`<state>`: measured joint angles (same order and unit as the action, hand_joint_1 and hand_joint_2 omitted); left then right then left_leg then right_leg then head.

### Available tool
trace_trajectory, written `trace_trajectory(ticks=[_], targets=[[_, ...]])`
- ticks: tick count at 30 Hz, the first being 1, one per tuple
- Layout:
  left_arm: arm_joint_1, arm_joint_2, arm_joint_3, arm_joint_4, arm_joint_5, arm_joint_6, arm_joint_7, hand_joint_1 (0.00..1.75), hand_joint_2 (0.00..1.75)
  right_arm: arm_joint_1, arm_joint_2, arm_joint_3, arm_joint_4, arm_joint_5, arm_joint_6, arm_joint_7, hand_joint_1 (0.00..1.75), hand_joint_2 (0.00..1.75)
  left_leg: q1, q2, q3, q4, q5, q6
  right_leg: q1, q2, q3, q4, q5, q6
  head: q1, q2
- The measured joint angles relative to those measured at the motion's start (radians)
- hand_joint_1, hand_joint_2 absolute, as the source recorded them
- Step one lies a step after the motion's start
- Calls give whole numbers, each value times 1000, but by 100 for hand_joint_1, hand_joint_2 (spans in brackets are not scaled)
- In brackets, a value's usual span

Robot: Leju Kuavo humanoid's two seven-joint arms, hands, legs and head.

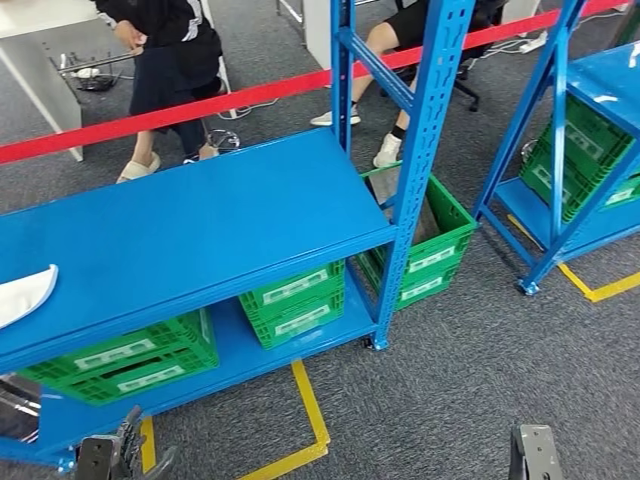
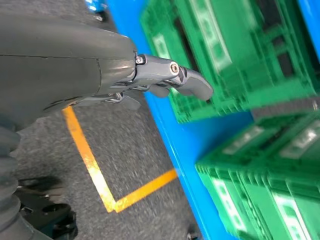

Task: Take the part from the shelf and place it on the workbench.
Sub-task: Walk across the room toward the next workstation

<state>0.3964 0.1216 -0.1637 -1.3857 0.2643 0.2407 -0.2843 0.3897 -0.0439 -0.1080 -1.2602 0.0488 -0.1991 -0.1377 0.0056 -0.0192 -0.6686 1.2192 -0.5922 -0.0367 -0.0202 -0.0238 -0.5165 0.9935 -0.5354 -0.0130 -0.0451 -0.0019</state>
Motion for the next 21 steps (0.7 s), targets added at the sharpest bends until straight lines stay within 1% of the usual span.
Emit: trace_trajectory(ticks=[1, 2, 3, 4, 5, 6, 7, 8, 9, 10, 11, 12, 13, 14, 15, 16, 17, 18, 19, 20, 21], targets=[[-1, 0, 0, 0, 0, 0, 0, 0, 131, 1, 0, -1, 2, 0, 0, 0, 0, 0, 2, 8, -8, 52, -24, -2, 2, -17, -8, 1, 4, -1, 0, 0], [0, 0, -1, 0, 0, 0, 0, 0, 87, 0, 0, -2, 3, 0, 0, 0, 0, 0, 3, 12, 0, 74, -27, -3, 3, -33, -13, 1, 9, 0, 0, 0], [0, 0, -1, 1, -1, 0, 0, 0, 44, -2, 0, -2, 4, 0, 0, -1, 0, 0, 3, 15, 27, 56, -9, -3, 4, -48, -17, 2, 12, 1, 0, 0], [1, 0, -1, 1, -2, 0, 0, 0, 0, -4, 0, -3, 5, 0, 1, -3, 0, 0, 3, 23, 71, 2, 20, -1, 5, -62, -19, 2, 14, 3, 0, 0], [0, 0, -1, 1, -3, 0, -1, 0, 0, -6, 0, -5, 6, 0, 2, -4, 0, 0, 1, 44, 123, -73, 46, 4, 6, -75, -19, 2, 17, 5, 0, 0], [-1, 1, -2, 1, -4, 0, -2, 0, 0, -7, 0, -6, 8, 1, 3, -6, 0, 0, -3, 72, 171, -147, 61, 11, 8, -87, -19, 3, 20, 8, -1, 0], [-2, 2, -2, 1, -4, 0, -3, 0, 0, -7, 0, -7, 9, 1, 4, -8, 0, 0, -8, 97, 202, -202, 65, 18, 9, -101, -19, 4, 23, 13, 0, 0], [-4, 3, -2, 1, -5, 0, -4, 0, 0, -8, 0, -8, 10, 2, 5, -10, 0, 0, -13, 113, 217, -234, 62, 25, 11, -114, -19, 4, 27, 17, 0, 0], [-3, 4, -2, 1, -5, 0, -5, 0, 0, -10, 0, -9, 12, 2, 6, -11, 0, 0, -17, 112, 217, -248, 60, 30, 11, -129, -19, 4, 31, 23, 1, 0], [-2, 5, -3, 1, -6, 0, -6, 0, 0, -12, 0, -9, 13, 4, 8, -12, 0, 0, -15, 100, 214, -255, 63, 37, 11, -137, -20, 4, 32, 29, 1, 0], [0, 5, -3, 1, -6, 0, -7, 0, 0, -15, 1, -9, 14, 6, 10, -14, 0, 0, -13, 87, 211, -260, 69, 44, 9, -123, -23, 8, 27, 36, 1, 0], [1, 4, -3, 1, -7, -1, -7, 0, 0, -16, 1, -9, 14, 8, 13, -15, 0, 0, -11, 75, 208, -265, 77, 52, 8, -93, -32, 25, 12, 41, 3, 0], [0, 4, -3, 1, -8, -1, -7, 0, 0, -16, 1, -10, 14, 10, 15, -15, 0, 0, -8, 62, 205, -268, 84, 59, 6, -54, -50, 63, -14, 46, 5, 0], [-2, 2, -3, 1, -10, -2, -7, 0, 0, -14, 2, -12, 14, 12, 17, -13, 0, 0, -8, 49, 199, -267, 89, 63, 5, -14, -78, 122, -47, 49, 8, 0], [-3, 2, -2, 1, -11, -3, -7, 0, 0, -10, 2, -15, 14, 14, 18, -10, 0, 0, -8, 34, 192, -265, 93, 66, 5, 7, -109, 193, -78, 50, 10, 0], [-4, 0, -2, 2, -12, -3, -7, 0, 0, -5, 2, -17, 14, 16, 20, -5, 0, 0, -9, 19, 186, -263, 96, 67, 5, 17, -137, 252, -97, 51, 10, 0], [-3, -1, -2, 2, -13, -4, -7, 0, 0, 0, 2, -17, 12, 18, 22, 0, 0, 0, -9, 3, 182, -260, 98, 67, 6, 21, -151, 283, -97, 51, 10, 0], [-1, -2, -2, 3, -13, -4, -7, 0, 0, 2, 2, -17, 9, 20, 24, 6, 0, 0, -10, -12, 180, -258, 99, 66, 6, 23, -145, 271, -76, 51, 10, 0], [0, -3, -2, 3, -14, -4, -7, 0, 0, 5, 2, -17, 4, 21, 26, 11, 0, 0, -10, -26, 180, -255, 99, 65, 6, 28, -120, 221, -40, 49, 10, 0], [0, -4, -2, 4, -16, -4, -8, 0, 0, 6, 2, -17, -4, 21, 27, 15, 0, 0, -9, -39, 179, -251, 98, 63, 4, 46, -85, 151, -4, 47, 10, 0], [0, -5, -2, 4, -18, -4, -8, 0, 0, 8, 2, -17, -10, 21, 27, 19, 0, 0, -10, -51, 175, -245, 96, 60, 2, 73, -53, 84, 19, 43, 11, 0]])
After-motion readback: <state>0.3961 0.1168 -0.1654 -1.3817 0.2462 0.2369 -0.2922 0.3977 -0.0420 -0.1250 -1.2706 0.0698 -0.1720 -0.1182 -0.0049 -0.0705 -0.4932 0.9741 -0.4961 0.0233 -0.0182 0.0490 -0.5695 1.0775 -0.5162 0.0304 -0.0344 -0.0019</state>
